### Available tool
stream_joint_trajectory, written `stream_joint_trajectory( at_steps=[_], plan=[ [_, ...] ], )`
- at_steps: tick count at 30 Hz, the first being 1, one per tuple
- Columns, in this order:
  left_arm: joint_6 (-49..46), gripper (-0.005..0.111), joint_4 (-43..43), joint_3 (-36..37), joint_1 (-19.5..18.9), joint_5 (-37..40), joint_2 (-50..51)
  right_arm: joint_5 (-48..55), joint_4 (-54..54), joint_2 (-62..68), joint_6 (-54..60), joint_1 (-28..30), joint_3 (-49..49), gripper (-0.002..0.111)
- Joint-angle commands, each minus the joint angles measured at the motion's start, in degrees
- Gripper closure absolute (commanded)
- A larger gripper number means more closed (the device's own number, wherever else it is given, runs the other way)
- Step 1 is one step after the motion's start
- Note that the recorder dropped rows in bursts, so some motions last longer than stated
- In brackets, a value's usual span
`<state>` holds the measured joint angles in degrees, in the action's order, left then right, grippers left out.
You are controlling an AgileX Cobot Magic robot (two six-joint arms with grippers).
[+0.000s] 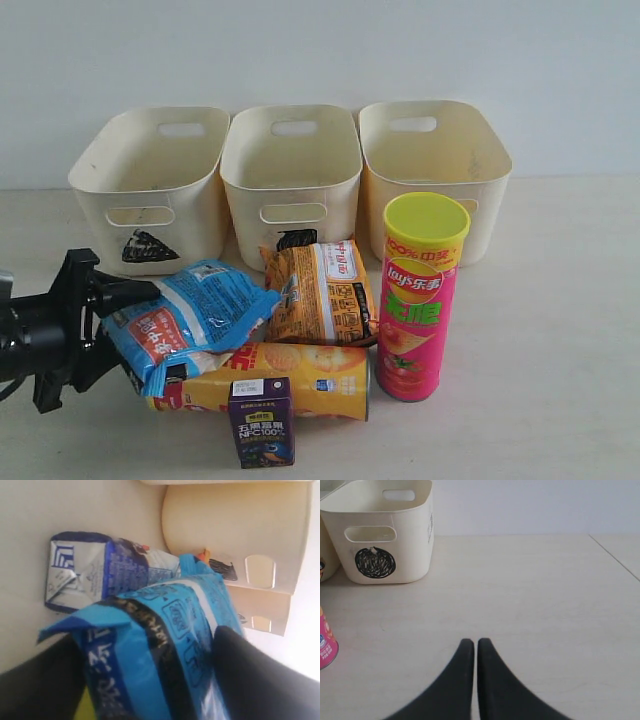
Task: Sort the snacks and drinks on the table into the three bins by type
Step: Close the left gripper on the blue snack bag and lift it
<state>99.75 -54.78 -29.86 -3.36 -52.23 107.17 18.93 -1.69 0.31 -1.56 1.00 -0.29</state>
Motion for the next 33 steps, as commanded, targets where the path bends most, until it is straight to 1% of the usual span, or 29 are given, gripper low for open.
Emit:
stream_joint_trajectory(
  at_steps=[1, 5, 10, 14, 24, 30, 33],
  plan=[
    [-0.94, 0.065, -0.05, -0.16, 0.11, -1.71, 1.22, -0.44, -0.37, -0.31, 0.18, -0.05, 0.29, 0.108],
    [-3.05, 0.102, -0.45, -0.16, 0.11, -6.0, 1.22, -0.44, -0.37, -0.31, 0.18, -0.05, 0.29, 0.108],
    [-2.66, 0.102, -0.45, -0.16, 0.11, -14.0, 1.22, -0.44, -0.37, -0.31, 0.18, -0.05, 0.29, 0.108],
    [-1.65, 0.102, 0.47, -0.16, 0.11, -17.37, 1.22, -0.44, -0.37, -0.31, 0.18, -0.05, 0.29, 0.108],
    [0.69, 0.102, 2.33, -0.16, 0.11, -17.73, 0.84, -0.44, -0.37, -0.31, 0.18, -0.05, 0.29, 0.108],
    [0.69, 0.102, 5.35, -0.39, 0.11, -17.73, -3.06, -0.44, -0.37, -0.31, 0.18, -0.05, 0.29, 0.108],
    [1.84, 0.102, 4.53, -2.3, 0.3, -17.73, -5.66, -0.44, -0.37, -0.31, 0.18, -0.05, 0.29, 0.108]
  ],
)
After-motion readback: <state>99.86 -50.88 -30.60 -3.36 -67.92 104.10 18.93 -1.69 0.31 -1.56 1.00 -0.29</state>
